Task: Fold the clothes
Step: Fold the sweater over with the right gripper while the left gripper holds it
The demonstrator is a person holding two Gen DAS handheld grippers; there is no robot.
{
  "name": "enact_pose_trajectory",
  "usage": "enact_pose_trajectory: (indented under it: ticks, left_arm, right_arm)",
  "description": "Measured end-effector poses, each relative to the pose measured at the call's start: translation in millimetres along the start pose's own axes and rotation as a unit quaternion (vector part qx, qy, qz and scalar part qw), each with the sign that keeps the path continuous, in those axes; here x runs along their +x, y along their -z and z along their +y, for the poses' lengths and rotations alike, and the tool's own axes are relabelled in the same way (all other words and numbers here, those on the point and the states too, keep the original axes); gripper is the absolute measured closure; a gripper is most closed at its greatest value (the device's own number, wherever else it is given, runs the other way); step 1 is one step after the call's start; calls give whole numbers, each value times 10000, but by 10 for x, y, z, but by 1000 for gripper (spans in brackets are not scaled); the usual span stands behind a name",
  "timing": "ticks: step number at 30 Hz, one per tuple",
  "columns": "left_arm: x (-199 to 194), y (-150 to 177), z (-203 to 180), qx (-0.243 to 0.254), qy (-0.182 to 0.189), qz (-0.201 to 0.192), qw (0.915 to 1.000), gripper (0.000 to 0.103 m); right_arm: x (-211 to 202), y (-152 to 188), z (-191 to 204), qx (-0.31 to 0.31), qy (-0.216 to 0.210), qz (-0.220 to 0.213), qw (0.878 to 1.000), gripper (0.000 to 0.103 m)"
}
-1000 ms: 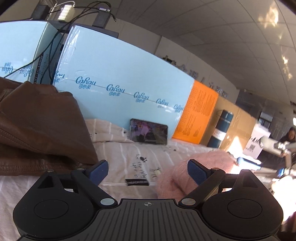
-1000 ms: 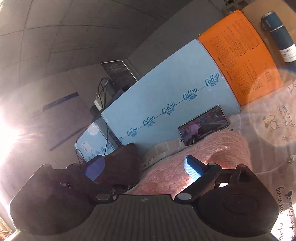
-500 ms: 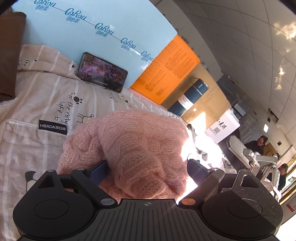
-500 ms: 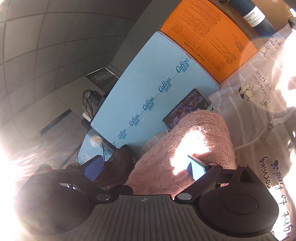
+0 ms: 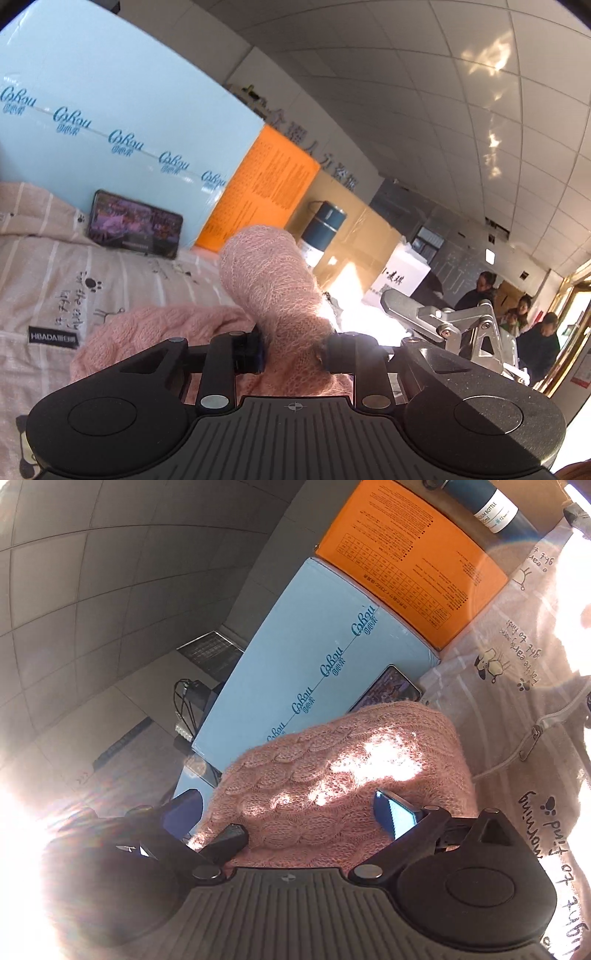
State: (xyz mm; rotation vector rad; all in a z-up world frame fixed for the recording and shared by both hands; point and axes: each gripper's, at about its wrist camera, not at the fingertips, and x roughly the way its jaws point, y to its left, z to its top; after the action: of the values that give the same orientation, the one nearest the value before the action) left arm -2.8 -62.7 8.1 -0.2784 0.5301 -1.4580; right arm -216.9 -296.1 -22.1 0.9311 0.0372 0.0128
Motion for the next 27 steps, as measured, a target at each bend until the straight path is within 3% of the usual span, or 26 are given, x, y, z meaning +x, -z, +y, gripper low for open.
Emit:
enact_pose_trajectory:
  ticks: [4,8,11,14,16,21,27]
  left_arm:
    - [-101,44,113,129,-876,-56,9961,78]
    - [-36,149,283,-27,-1505,339,9880,77]
    - [-1,174,255,155,-1518,441,9873,75]
    - [-3,180,224,315,-1530,450,9867,60]
    - [1,180,247,283,-1683,460,9842,50]
    - [9,178,302,204,-2064,485,9770,38]
    - [15,176,386,68,-2465,526,9677,36]
  right_arm:
    - [5,9,76,-152,-250,127,9995,2]
    - [86,60,142,-407,-179,430,9981,2]
    - [154,102,184,-629,8,621,9961,2]
    - [259,120,119,-616,625,767,9932,2]
    - [283,114,49,-475,793,794,9925,2]
    - [238,119,23,-395,693,695,9944,2]
    - [143,71,85,-393,219,469,9979,2]
